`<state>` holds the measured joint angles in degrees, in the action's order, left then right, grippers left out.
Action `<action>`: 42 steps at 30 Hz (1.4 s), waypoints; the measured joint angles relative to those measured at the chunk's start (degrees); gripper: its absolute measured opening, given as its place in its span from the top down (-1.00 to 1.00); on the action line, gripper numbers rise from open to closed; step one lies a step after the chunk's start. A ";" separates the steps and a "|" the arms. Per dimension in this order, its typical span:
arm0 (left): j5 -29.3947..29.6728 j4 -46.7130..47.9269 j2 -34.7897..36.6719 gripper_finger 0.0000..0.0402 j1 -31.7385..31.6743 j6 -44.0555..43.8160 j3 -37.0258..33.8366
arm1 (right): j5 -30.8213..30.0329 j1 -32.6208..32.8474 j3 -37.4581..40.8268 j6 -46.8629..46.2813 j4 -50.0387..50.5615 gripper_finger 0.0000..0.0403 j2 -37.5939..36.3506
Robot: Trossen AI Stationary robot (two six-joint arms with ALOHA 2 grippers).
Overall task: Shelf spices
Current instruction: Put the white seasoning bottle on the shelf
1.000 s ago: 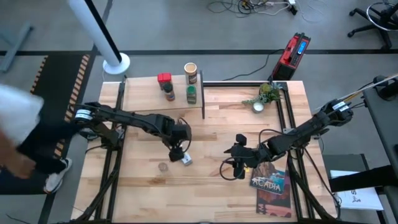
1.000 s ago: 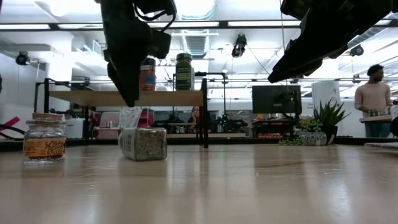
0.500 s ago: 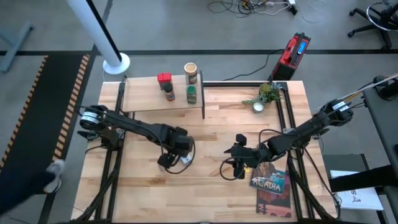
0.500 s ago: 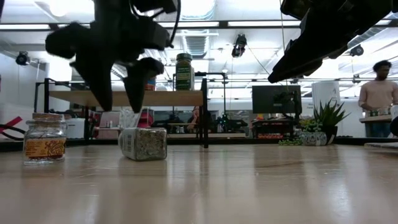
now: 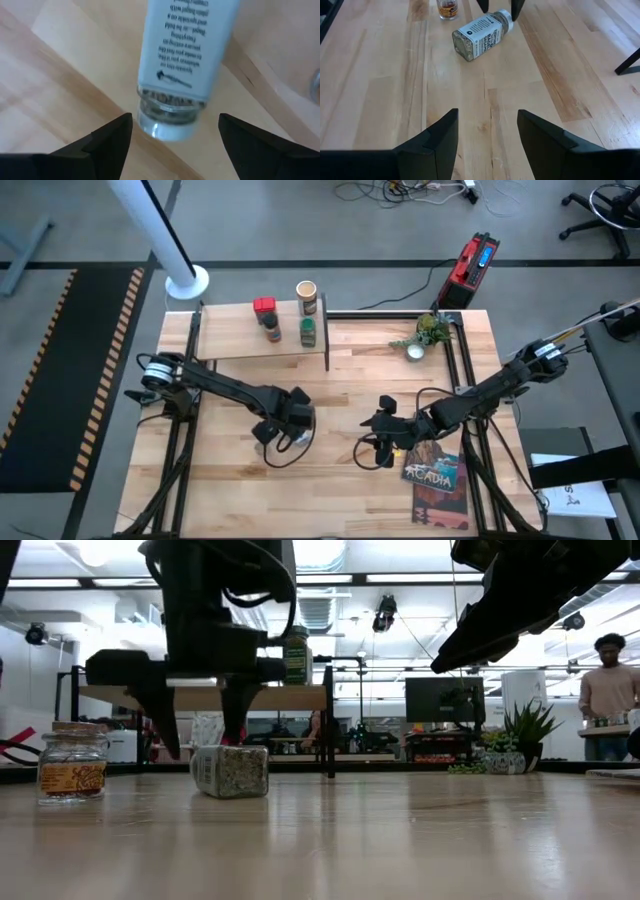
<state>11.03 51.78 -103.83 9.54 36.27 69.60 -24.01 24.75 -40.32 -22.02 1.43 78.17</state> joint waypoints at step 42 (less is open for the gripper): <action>20.74 1.18 -2.36 0.10 -0.05 0.75 7.17 | -3.11 -2.86 0.61 -9.66 -7.85 0.10 -0.02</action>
<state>31.77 52.95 -106.18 9.49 37.02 76.77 -27.12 21.89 -39.70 -31.68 -6.42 78.15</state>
